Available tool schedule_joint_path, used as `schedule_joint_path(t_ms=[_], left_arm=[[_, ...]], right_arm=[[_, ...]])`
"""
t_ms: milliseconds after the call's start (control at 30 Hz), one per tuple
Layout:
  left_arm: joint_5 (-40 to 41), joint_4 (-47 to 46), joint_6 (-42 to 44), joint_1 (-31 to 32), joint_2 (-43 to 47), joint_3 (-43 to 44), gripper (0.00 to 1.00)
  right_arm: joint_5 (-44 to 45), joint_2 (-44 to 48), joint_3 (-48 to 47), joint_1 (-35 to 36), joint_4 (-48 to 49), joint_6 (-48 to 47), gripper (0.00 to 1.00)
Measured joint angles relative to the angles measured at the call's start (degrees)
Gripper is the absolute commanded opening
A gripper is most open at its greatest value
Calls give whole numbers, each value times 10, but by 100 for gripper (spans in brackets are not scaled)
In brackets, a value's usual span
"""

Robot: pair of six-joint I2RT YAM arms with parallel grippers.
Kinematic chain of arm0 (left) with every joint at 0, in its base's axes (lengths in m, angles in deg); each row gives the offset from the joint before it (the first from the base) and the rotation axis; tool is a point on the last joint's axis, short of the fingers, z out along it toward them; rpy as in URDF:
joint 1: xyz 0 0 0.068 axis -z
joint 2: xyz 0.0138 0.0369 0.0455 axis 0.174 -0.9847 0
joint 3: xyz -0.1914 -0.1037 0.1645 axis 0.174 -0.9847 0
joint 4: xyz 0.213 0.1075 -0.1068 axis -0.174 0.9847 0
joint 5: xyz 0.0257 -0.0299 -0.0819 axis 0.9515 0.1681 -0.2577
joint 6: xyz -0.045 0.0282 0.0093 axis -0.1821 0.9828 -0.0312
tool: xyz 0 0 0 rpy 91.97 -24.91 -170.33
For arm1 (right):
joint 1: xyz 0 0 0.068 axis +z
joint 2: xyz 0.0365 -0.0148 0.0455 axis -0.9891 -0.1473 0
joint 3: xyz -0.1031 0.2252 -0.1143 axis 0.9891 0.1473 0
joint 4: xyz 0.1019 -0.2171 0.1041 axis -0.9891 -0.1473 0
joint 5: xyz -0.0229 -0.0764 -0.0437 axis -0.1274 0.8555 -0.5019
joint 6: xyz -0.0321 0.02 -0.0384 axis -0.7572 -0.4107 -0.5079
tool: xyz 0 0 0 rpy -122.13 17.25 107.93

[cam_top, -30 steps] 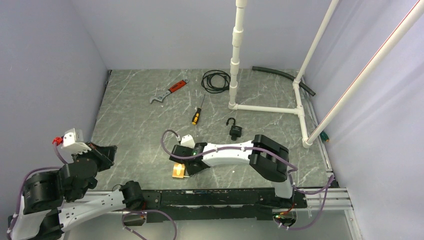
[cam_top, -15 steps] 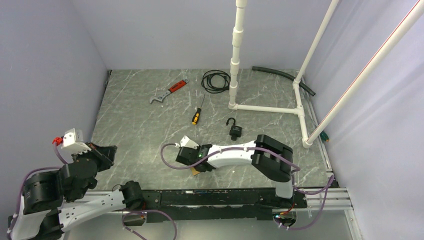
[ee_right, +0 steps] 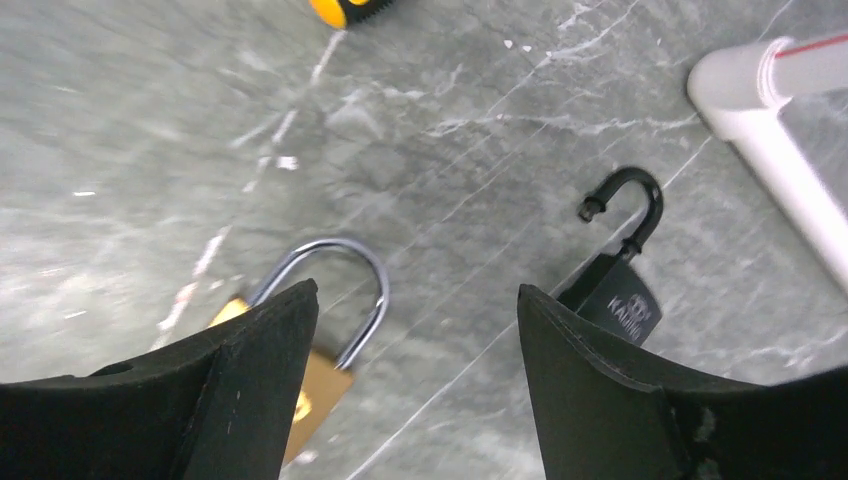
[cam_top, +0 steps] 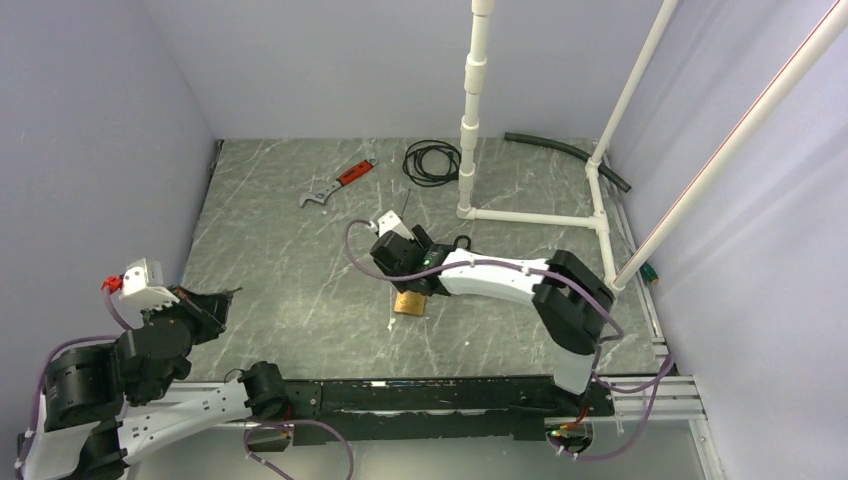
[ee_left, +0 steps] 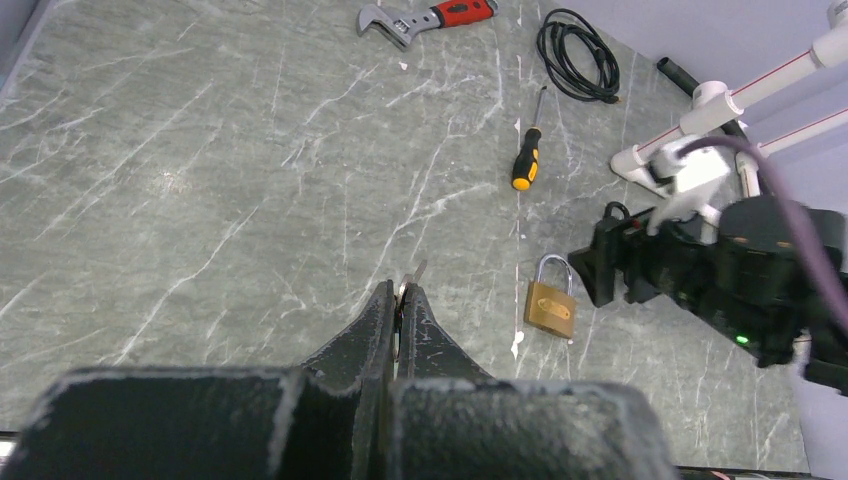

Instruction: Unlock with the key

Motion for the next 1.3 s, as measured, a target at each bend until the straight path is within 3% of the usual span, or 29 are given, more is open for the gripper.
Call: schedule_joint_path(t_ms=[167, 300, 333, 367, 567, 767, 1000, 1300], left_arm=[[-1, -1, 1, 0, 2, 0, 0], [-4, -1, 2, -2, 12, -1, 0], [-4, -1, 2, -2, 14, -2, 0], [-5, -2, 2, -3, 16, -2, 0], [-6, -2, 2, -4, 19, -3, 0], [-9, -2, 2, -4, 19, -3, 0], [-9, -2, 4, -5, 19, -3, 0], [-9, -3, 5, -5, 22, -3, 0]], right_arm=[[-31, 89, -1, 10, -57, 163, 77], [-70, 140, 8, 9, -89, 316, 90], [-83, 142, 12, 8, -95, 349, 98], [-93, 139, 13, 8, -100, 371, 100], [-148, 53, -4, 9, -155, 487, 100], [-160, -24, -64, 11, -223, 541, 100], [-170, -70, -78, 12, -233, 557, 98], [-170, -88, -96, 11, -244, 557, 83]])
